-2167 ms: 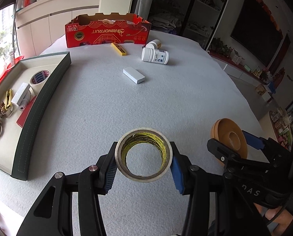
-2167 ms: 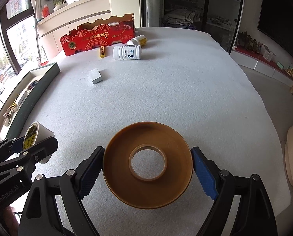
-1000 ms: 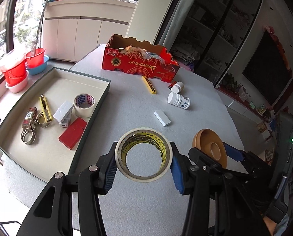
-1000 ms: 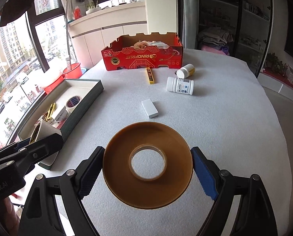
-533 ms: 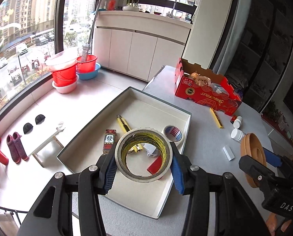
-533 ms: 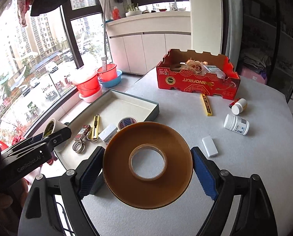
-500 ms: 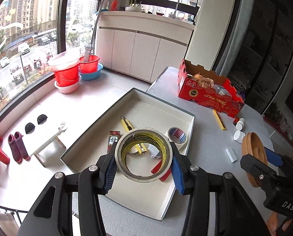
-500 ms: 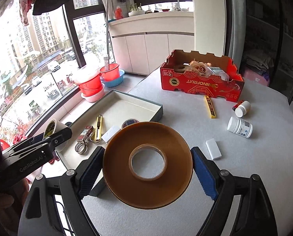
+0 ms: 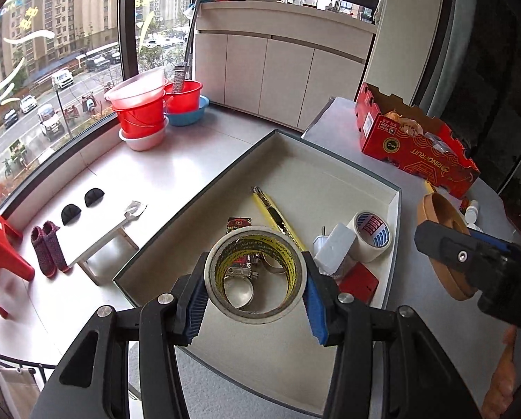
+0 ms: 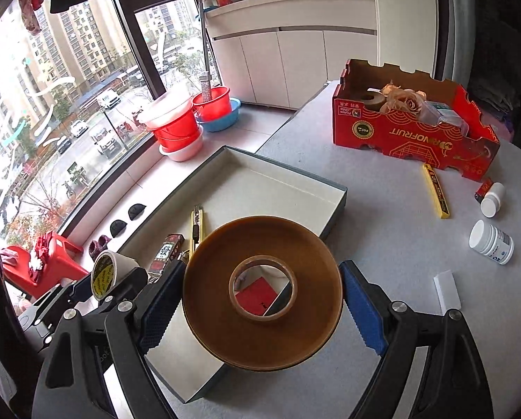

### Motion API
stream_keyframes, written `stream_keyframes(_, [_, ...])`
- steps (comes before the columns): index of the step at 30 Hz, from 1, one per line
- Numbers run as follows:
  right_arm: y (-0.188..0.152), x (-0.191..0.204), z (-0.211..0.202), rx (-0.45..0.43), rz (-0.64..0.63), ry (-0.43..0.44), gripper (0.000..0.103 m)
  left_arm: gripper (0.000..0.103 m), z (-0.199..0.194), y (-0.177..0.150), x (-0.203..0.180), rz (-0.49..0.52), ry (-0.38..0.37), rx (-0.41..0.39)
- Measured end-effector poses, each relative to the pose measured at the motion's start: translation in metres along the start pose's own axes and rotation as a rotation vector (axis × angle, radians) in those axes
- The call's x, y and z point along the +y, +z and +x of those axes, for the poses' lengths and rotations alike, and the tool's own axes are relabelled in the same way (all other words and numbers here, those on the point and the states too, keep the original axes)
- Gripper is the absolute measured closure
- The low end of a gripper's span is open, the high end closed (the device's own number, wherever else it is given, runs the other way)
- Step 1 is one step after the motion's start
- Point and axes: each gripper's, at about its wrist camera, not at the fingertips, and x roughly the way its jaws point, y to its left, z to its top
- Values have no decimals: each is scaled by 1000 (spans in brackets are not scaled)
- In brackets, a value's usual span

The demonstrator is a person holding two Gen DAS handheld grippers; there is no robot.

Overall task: Organize rigid objects
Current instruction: 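Carry the tape roll in the left tool and brown ring in the right tool to the tray, then open both tools to release the tape roll and brown ring in the tray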

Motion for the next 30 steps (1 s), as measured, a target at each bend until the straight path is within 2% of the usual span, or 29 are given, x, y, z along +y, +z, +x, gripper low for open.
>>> stream_keyframes(7, [3,3,16,24,-17,-18,15,51,16,-1,-2,8,17,25])
stream_keyframes(19, [20,11,41,27,-18,7,15,51,32,1,3,-4,42,51])
stream_keyframes(30, [35,18,63,29,-21,18,15,51,38,6,2,-17,32,42])
